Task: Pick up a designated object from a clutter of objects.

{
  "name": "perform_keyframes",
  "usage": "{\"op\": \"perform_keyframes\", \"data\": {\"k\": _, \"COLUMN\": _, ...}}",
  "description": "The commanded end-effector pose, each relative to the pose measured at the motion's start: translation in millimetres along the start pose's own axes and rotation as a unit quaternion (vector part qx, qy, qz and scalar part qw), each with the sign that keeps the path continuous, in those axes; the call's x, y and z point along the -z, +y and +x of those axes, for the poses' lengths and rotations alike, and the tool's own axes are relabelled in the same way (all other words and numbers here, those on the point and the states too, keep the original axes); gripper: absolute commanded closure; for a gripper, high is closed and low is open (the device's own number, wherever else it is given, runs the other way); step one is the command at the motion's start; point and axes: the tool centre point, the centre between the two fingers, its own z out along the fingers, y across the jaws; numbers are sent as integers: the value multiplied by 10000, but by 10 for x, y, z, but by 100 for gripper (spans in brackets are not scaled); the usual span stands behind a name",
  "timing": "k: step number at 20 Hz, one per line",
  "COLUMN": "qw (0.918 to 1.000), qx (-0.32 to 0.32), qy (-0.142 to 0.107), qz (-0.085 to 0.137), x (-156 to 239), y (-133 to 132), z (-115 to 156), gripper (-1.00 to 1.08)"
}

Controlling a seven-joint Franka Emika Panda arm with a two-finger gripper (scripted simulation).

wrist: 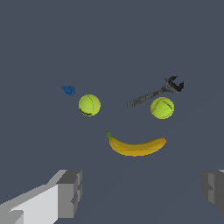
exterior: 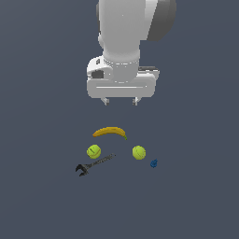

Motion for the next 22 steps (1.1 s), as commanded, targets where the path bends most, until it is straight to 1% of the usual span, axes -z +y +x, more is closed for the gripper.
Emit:
{"op": "perform_keyframes", "data": {"k": 1, "qw": 10000, "qx": 0, "qy": 0, "qz": 0, "x": 0, "y": 0, "z": 0, "gripper": -92}}
{"op": "perform_keyframes", "data": {"k": 4, "qw": 10000, "qx": 9, "qy": -23, "qz": -24, "x": -27, "y": 6, "z": -6, "gripper": -92}}
{"op": "perform_keyframes", "data": {"k": 11, "qw": 9997, "qx": 26, "qy": -163, "qz": -170, "x": -177, "y": 39, "z": -44, "gripper": -92}}
{"op": "perform_keyframes", "data": {"k": 17, "qw": 9997, "qx": 47, "qy": -161, "qz": -170, "x": -182, "y": 41, "z": -42, "gripper": -92}}
{"op": "perform_keyframes", "data": {"k": 22, "qw": 9994, "qx": 237, "qy": -163, "qz": -192, "x": -257, "y": 73, "z": -40, "gripper": -92}}
